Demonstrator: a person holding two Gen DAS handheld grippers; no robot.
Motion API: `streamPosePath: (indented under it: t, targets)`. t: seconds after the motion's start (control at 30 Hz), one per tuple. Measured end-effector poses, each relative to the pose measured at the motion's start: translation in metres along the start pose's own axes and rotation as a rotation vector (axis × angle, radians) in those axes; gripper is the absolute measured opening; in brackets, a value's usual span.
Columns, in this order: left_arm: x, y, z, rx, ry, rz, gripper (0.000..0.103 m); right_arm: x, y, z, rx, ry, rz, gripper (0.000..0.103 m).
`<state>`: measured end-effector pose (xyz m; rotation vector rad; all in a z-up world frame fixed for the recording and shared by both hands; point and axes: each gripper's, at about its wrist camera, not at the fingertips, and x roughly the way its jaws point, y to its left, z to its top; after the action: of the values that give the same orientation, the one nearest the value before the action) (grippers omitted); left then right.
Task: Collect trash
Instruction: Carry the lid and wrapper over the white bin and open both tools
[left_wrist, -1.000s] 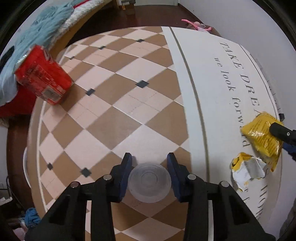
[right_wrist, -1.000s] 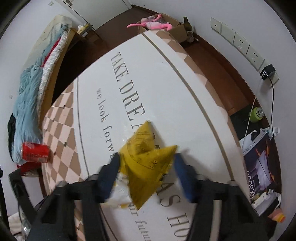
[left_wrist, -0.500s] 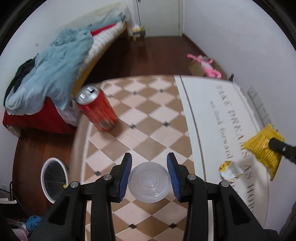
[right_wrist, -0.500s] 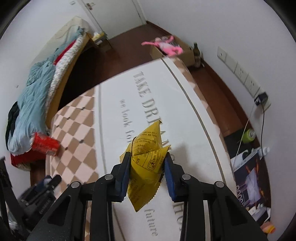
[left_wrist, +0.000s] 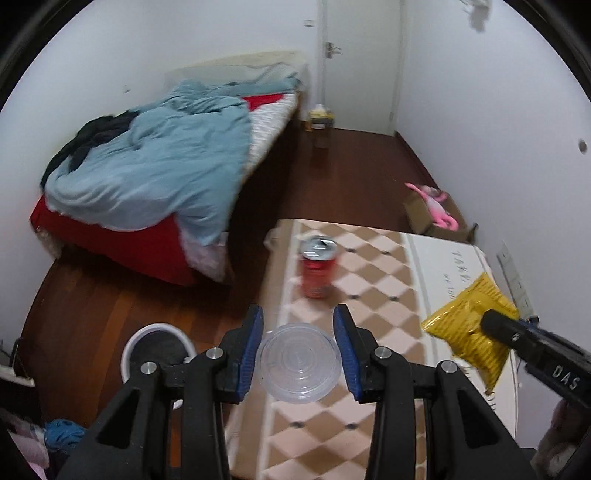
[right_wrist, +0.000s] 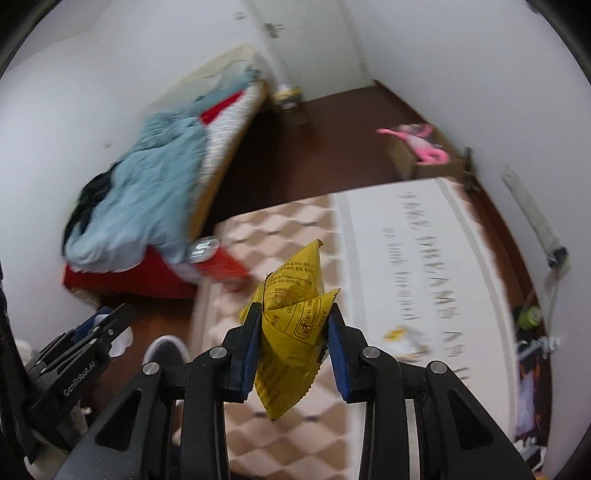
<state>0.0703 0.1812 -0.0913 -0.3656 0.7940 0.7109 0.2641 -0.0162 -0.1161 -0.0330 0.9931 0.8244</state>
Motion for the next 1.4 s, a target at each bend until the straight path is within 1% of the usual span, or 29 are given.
streamPosePath:
  t: [0.17, 0.3, 0.4, 0.47, 0.5, 0.63, 0.7, 0.73, 0.83, 0.9, 0.97, 1.0, 1.03, 1.1, 1.13, 1.17, 1.2, 1.23, 1.27, 1.3, 1.4]
  targets:
    - [0.002, 0.087, -0.011, -0.092, 0.022, 0.06, 0.036, 0.028, 0.091, -0.016, -0.092, 0.054, 0.101, 0.035]
    - [0.027, 0.169, -0.023, -0.204, 0.079, 0.098, 0.036, 0.072, 0.161, -0.035, -0.161, 0.126, 0.163, 0.035]
    - [0.056, 0.222, -0.037, -0.291, 0.142, 0.113, 0.036, 0.123, 0.217, -0.054, -0.21, 0.211, 0.201, 0.035]
    - [0.085, 0.257, -0.05, -0.358, 0.201, 0.11, 0.036, 0.156, 0.245, -0.067, -0.233, 0.266, 0.217, 0.035]
    - [0.098, 0.273, -0.056, -0.386, 0.231, 0.105, 0.036, 0.18, 0.263, -0.076, -0.248, 0.304, 0.223, 0.035]
    - [0.156, 0.33, -0.085, -0.532, 0.355, 0.08, 0.036, 0.256, 0.306, -0.103, -0.282, 0.423, 0.23, 0.035]
    - [0.179, 0.348, -0.099, -0.593, 0.392, 0.051, 0.036, 0.299, 0.326, -0.118, -0.291, 0.491, 0.231, 0.035]
    - [0.189, 0.357, -0.104, -0.614, 0.412, 0.05, 0.036, 0.315, 0.334, -0.123, -0.299, 0.514, 0.231, 0.035]
    - [0.212, 0.378, -0.117, -0.668, 0.462, 0.01, 0.036, 0.357, 0.352, -0.139, -0.317, 0.57, 0.229, 0.035]
    - [0.218, 0.392, -0.124, -0.704, 0.481, 0.0, 0.038, 0.378, 0.361, -0.147, -0.32, 0.599, 0.229, 0.035]
    - [0.215, 0.399, -0.128, -0.701, 0.48, 0.036, 0.063, 0.399, 0.37, -0.155, -0.315, 0.63, 0.24, 0.035]
    - [0.211, 0.405, -0.131, -0.711, 0.466, 0.043, 0.084, 0.406, 0.374, -0.158, -0.315, 0.643, 0.247, 0.036]
    - [0.205, 0.41, -0.134, -0.725, 0.448, 0.056, 0.092, 0.414, 0.378, -0.162, -0.312, 0.652, 0.254, 0.037]
    - [0.199, 0.416, -0.138, -0.721, 0.446, 0.094, 0.092, 0.424, 0.381, -0.167, -0.305, 0.667, 0.261, 0.044]
    - [0.196, 0.419, -0.141, -0.717, 0.45, 0.12, 0.093, 0.428, 0.382, -0.169, -0.305, 0.674, 0.257, 0.059]
    - [0.192, 0.42, -0.143, -0.704, 0.45, 0.153, 0.094, 0.431, 0.384, -0.171, -0.307, 0.676, 0.253, 0.077]
    - [0.187, 0.419, -0.145, -0.682, 0.447, 0.186, 0.096, 0.432, 0.385, -0.175, -0.314, 0.676, 0.246, 0.084]
    - [0.183, 0.417, -0.145, -0.656, 0.442, 0.229, 0.097, 0.434, 0.386, -0.176, -0.323, 0.676, 0.238, 0.094]
    - [0.177, 0.414, -0.146, -0.627, 0.432, 0.276, 0.097, 0.433, 0.388, -0.179, -0.342, 0.672, 0.22, 0.098]
    - [0.173, 0.411, -0.146, -0.607, 0.42, 0.304, 0.097, 0.431, 0.39, -0.181, -0.37, 0.663, 0.189, 0.103]
    - [0.159, 0.401, -0.148, -0.559, 0.389, 0.36, 0.097, 0.418, 0.395, -0.191, -0.472, 0.621, 0.119, 0.103]
